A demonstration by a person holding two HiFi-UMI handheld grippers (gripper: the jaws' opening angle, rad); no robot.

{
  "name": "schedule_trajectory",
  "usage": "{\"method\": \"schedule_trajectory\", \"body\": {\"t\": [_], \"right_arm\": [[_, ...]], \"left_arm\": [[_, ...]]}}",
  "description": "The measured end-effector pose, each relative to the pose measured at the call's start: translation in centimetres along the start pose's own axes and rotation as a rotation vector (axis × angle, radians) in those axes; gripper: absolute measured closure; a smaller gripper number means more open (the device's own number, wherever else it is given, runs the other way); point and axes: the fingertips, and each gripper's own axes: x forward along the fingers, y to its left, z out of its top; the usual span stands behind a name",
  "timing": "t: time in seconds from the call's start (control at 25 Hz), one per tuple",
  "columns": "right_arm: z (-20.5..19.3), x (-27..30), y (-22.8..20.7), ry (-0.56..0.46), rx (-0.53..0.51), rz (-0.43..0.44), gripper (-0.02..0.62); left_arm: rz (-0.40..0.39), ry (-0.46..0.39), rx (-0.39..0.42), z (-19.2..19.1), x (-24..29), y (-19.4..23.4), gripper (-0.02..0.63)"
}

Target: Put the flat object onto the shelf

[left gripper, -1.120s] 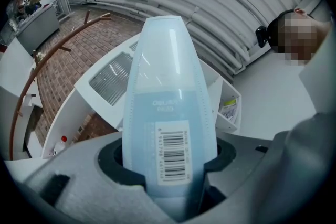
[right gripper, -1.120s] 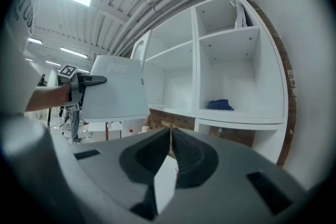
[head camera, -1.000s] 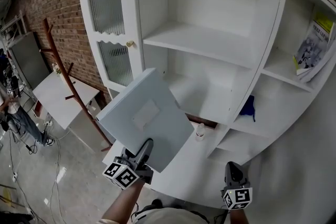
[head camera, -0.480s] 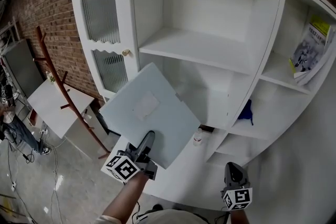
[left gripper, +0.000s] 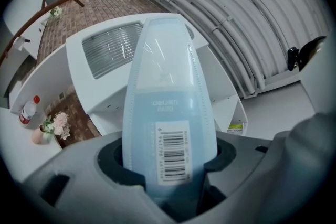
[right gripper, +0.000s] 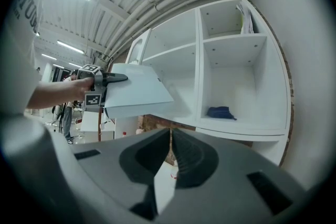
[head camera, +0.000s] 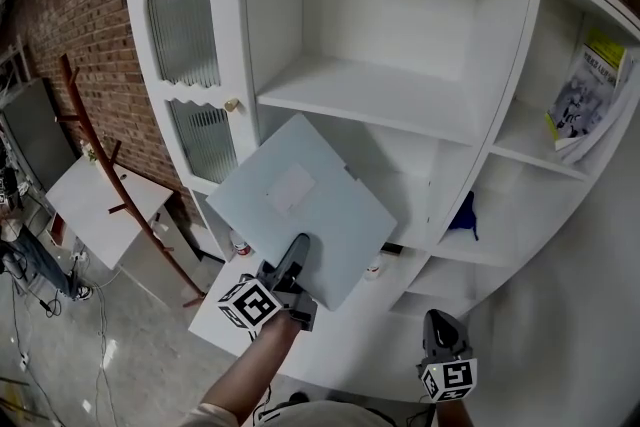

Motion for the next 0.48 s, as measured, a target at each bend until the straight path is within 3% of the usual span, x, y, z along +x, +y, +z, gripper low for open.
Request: {"method": "schedule_trajectory", "body": {"t": [0.28,0.48], "right_arm": [[0.3,0.6,0.8,-0.011,0.001,0.019,0.563],[0.6,0.9,1.1,-0.017,-0.013,0.037,0.563]], "left_arm": [[0.045,-0.016,-0.064,-1.7,2.7,-0.3,0.321],[0.048,-0.002,-0.03,-2.8,4.0,-0.5,0.321]]}}
